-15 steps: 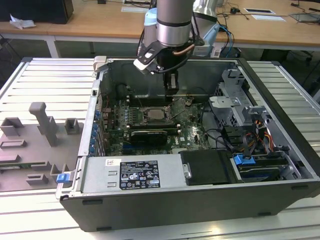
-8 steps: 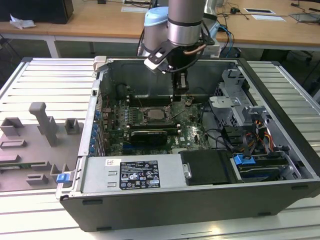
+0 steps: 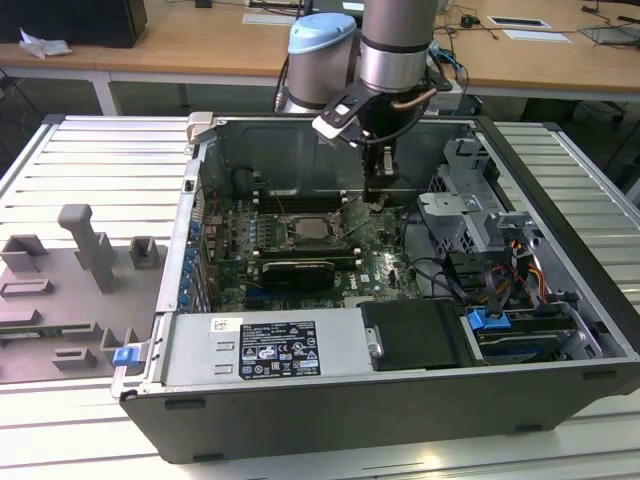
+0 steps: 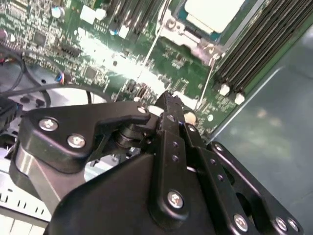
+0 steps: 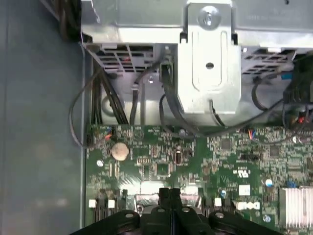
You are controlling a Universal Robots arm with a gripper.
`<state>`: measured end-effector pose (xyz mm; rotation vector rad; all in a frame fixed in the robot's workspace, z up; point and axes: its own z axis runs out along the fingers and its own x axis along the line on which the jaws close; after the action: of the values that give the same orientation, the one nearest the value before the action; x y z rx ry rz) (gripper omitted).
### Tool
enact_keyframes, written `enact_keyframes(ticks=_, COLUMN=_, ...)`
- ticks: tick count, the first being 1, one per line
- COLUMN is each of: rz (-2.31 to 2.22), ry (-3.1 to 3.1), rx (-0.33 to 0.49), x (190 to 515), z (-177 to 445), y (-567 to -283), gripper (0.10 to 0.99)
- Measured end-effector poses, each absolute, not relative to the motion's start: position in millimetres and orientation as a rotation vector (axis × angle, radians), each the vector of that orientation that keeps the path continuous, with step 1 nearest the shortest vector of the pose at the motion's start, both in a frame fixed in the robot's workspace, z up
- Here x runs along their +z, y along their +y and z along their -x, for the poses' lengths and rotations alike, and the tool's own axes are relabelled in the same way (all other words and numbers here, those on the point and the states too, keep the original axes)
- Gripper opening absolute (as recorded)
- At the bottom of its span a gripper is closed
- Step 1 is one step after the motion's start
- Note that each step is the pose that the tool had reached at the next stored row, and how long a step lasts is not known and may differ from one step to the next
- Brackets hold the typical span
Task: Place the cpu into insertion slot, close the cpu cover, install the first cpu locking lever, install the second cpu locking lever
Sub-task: 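Close the cpu cover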
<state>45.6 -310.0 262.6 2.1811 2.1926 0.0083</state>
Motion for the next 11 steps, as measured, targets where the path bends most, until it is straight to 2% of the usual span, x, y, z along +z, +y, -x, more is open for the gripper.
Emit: enact_keyframes(ticks=11, rz=-2.159, ry=2.221, rx=0.006, x=251, z=-63, y=-310, gripper=0.106)
